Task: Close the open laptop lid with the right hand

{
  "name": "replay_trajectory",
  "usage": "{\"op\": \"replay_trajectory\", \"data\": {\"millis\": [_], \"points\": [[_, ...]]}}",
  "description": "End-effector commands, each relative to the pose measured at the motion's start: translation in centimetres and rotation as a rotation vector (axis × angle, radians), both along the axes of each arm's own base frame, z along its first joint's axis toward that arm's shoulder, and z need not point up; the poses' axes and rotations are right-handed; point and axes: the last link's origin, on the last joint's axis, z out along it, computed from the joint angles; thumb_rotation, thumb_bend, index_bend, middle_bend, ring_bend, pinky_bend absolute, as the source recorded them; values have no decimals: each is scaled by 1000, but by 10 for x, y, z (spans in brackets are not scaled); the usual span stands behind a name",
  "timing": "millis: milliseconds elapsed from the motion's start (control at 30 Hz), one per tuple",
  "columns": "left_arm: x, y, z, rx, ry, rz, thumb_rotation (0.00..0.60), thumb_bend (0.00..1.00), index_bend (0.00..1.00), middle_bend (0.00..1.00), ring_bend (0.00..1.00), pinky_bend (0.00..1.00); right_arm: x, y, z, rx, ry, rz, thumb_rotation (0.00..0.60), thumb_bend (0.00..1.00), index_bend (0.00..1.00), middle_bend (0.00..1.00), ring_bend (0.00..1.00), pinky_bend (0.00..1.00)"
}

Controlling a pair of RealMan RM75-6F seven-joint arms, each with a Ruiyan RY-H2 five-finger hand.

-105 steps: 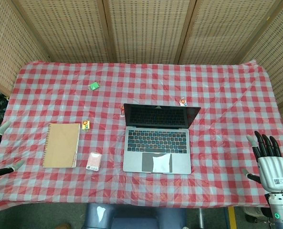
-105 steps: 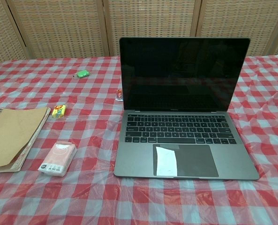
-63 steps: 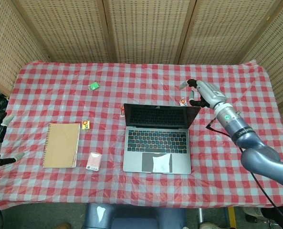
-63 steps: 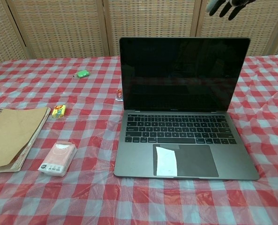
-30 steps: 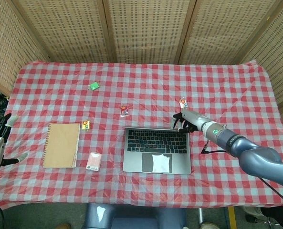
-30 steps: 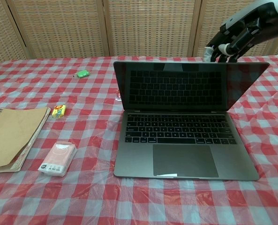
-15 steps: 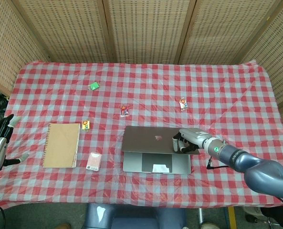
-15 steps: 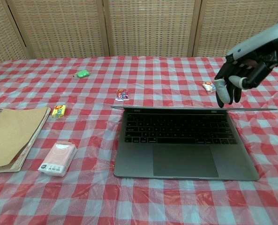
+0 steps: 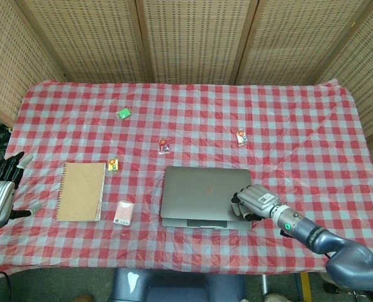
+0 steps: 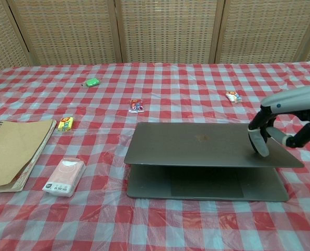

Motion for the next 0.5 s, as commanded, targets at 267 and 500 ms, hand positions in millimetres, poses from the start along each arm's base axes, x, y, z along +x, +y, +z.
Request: {"op": "replay_trajectory", "data": {"millis": [267, 500], "points": [[2, -1, -4, -13, 0, -5, 600, 0, 0, 0, 0, 0, -41, 20, -24, 33, 78, 107, 600, 1000, 511, 468, 374, 335], [2, 0, -4, -14, 1, -2, 599, 0, 0, 0, 0, 0, -47, 24, -30, 36, 88, 139, 600, 1000, 511, 468, 373, 335]]}}
